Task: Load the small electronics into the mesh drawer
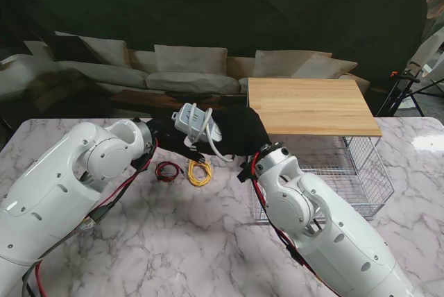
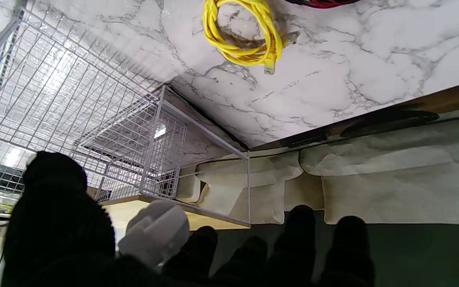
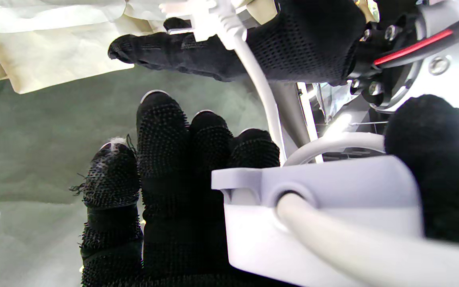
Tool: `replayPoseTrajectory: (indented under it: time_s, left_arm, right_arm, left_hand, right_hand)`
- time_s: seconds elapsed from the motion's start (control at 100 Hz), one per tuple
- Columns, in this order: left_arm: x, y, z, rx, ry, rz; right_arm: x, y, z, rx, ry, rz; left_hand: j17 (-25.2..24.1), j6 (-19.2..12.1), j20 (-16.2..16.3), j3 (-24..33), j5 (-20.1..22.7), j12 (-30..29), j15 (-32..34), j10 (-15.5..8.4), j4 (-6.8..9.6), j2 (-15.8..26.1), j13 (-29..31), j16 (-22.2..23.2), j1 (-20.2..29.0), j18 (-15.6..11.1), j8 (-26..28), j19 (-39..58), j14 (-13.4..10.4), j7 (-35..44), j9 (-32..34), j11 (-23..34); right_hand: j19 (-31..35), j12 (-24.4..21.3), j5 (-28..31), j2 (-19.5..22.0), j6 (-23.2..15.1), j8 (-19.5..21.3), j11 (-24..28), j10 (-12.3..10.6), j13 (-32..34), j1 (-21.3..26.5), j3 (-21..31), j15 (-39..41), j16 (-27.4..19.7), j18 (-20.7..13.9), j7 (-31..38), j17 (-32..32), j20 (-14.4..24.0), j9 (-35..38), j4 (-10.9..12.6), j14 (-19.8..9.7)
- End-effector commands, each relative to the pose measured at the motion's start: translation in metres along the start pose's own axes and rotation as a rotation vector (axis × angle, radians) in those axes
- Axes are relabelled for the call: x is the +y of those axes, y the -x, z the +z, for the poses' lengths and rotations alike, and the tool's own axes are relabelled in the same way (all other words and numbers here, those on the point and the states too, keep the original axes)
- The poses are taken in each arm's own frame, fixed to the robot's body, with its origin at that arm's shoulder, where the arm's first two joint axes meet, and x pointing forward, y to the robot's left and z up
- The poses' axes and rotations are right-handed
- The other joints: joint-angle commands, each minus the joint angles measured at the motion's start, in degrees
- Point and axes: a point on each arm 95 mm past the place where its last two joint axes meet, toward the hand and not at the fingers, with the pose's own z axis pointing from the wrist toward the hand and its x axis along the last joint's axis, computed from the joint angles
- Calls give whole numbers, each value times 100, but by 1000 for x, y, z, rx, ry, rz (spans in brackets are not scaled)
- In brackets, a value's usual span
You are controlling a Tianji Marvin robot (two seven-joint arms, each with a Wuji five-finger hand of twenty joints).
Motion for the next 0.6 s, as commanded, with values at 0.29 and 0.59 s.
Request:
replayPoseTrajectory:
  time_s: [0.29,0.59]
  left_arm:
    - [6,-7,13,21,-81,-93]
    - [6,-16,17,40,-123,-144]
  right_arm:
    - [2,-1,4,-22,19,39]
    - [1,-1,4,-23,12,45]
  left_hand:
    - [814,-868,1188,19,493,1040,806,-877,43,936,2245,999,1899,-330,2086,2310,-972,703,2427,920]
    - [1083,-1629,1578,22,1962,1303,1479,-1205,6,1379,3115,1684,2938,-360,3267,3422,-1040,2010,3583,1669]
  right_hand:
    - [-8,50,477,1329,-295,202,416,-549,15,1031,2716,24,87,135,629,-62,-10,20,80,-108]
    - [-8,43,476,1320,-296,202,416,-564,16,1027,2720,19,83,133,634,-60,-10,26,79,-112]
